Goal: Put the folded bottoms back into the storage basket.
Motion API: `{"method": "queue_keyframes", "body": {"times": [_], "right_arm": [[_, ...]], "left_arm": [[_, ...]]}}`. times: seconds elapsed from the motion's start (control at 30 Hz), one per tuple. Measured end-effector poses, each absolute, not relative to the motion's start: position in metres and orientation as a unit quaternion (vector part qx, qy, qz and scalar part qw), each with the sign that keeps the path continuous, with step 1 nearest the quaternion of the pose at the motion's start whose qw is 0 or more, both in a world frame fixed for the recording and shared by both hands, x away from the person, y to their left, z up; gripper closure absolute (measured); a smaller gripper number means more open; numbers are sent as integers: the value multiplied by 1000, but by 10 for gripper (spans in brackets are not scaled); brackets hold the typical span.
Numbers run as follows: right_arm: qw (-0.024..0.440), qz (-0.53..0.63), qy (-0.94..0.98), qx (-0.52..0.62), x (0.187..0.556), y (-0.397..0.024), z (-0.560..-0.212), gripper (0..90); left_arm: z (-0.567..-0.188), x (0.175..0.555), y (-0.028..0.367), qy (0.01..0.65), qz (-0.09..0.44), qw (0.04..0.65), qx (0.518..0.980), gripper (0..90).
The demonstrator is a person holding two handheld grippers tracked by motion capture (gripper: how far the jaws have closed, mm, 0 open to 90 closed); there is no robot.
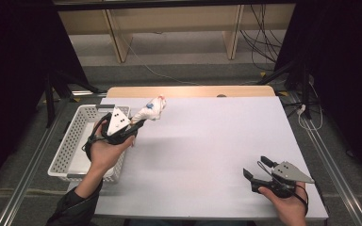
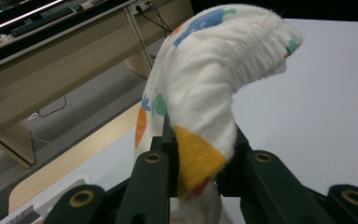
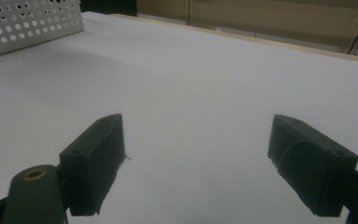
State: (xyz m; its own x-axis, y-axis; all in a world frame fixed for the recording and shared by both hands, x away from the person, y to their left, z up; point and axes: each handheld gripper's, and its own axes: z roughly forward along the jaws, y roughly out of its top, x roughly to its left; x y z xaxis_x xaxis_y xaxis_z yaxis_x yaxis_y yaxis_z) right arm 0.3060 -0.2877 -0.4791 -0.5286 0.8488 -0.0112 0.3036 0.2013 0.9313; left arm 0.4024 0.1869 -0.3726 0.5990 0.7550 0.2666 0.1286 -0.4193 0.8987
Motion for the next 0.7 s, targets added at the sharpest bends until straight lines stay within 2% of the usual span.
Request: {"method": "queue_keyframes", "body": {"times": [0.7], "right_arm": [[278, 492, 723, 397, 306, -288, -479, 194]], "left_arm": [[-369, 401, 198, 297, 351, 457, 762, 765]]}}
